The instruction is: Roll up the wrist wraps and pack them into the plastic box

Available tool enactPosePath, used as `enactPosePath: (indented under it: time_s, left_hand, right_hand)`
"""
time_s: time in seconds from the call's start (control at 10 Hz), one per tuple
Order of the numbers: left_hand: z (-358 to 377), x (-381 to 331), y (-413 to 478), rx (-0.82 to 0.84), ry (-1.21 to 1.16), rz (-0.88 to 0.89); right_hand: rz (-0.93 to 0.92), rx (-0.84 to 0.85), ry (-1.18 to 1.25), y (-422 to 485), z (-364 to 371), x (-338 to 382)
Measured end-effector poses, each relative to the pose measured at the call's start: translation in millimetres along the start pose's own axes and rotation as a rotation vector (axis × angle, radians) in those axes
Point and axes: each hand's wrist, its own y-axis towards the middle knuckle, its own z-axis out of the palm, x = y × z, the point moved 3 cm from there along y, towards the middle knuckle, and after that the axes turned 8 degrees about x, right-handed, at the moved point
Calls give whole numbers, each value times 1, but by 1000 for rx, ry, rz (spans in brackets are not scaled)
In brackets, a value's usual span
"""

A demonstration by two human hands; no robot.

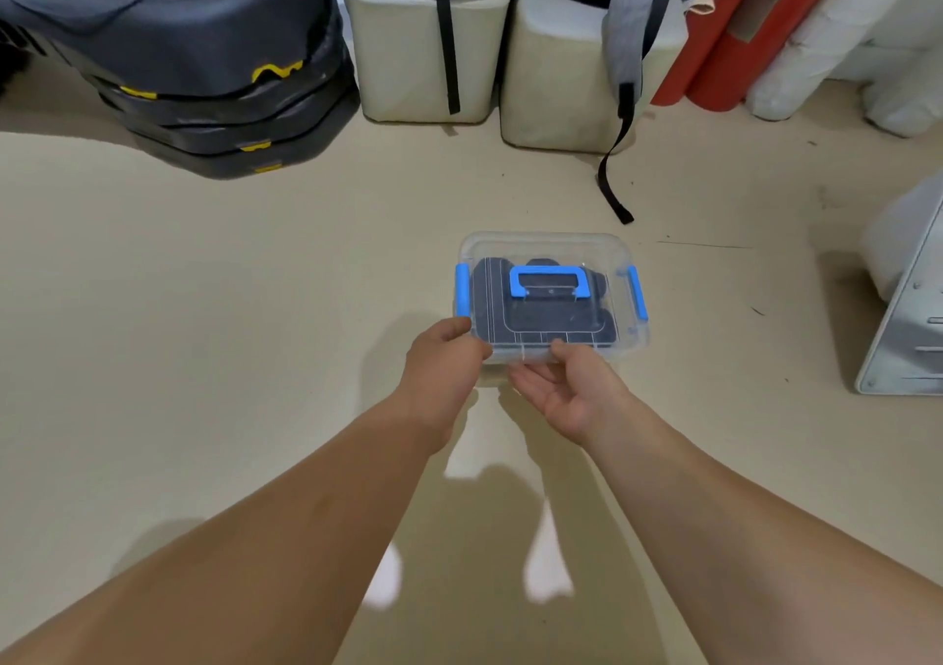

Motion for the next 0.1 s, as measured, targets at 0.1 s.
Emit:
enactPosePath:
  time_s: [0.1]
  left_hand:
    - [-1,3,-7,10,69,5]
  right_hand:
    - [44,8,-53,-9,-4,-1]
